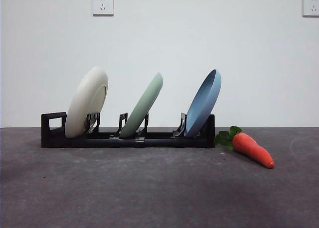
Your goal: Take the green plate from the plate rack,put the plate on the table,take the carrot from the table,put the carrot in the plate
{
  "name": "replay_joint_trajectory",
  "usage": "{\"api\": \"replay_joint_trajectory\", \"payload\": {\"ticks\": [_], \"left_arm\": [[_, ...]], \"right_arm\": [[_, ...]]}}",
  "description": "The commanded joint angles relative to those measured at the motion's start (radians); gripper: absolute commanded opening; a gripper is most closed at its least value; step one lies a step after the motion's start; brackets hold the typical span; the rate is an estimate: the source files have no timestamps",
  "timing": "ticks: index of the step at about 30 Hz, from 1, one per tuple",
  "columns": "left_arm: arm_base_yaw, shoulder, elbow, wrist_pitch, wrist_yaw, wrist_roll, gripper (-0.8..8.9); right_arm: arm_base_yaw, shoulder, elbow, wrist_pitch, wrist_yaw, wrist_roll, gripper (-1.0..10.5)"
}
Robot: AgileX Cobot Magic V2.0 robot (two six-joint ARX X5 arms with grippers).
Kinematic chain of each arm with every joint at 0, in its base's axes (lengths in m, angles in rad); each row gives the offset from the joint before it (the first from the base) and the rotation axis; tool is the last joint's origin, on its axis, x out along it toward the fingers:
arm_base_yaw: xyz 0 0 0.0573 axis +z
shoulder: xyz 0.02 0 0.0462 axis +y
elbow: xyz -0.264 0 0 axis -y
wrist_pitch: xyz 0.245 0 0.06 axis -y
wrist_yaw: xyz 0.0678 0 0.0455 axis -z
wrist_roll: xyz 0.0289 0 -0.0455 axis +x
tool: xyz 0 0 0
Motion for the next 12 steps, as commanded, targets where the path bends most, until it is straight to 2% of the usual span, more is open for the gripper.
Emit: {"api": "replay_joint_trajectory", "payload": {"ticks": [1, 4, 9, 10, 12], "left_arm": [[0.002, 0.050, 0.062, -0.055, 0.071, 0.080, -0.06], [0.002, 0.097, 0.118, -0.115, 0.143, 0.118, -0.06], [0.002, 0.166, 0.193, -0.230, 0.204, 0.192, -0.06], [0.002, 0.178, 0.206, -0.255, 0.219, 0.209, -0.06], [0.002, 0.210, 0.238, -0.318, 0.246, 0.261, -0.06]], "right_arm": [[0.002, 0.086, 0.111, -0.107, -0.005, -0.131, -0.1], [0.002, 0.181, 0.222, -0.241, -0.005, -0.211, -0.1], [0.002, 0.307, 0.354, -0.425, -0.009, -0.316, -0.1], [0.002, 0.325, 0.370, -0.451, -0.029, -0.332, -0.1], [0.003, 0.359, 0.391, -0.481, -0.122, -0.336, -0.1]]}}
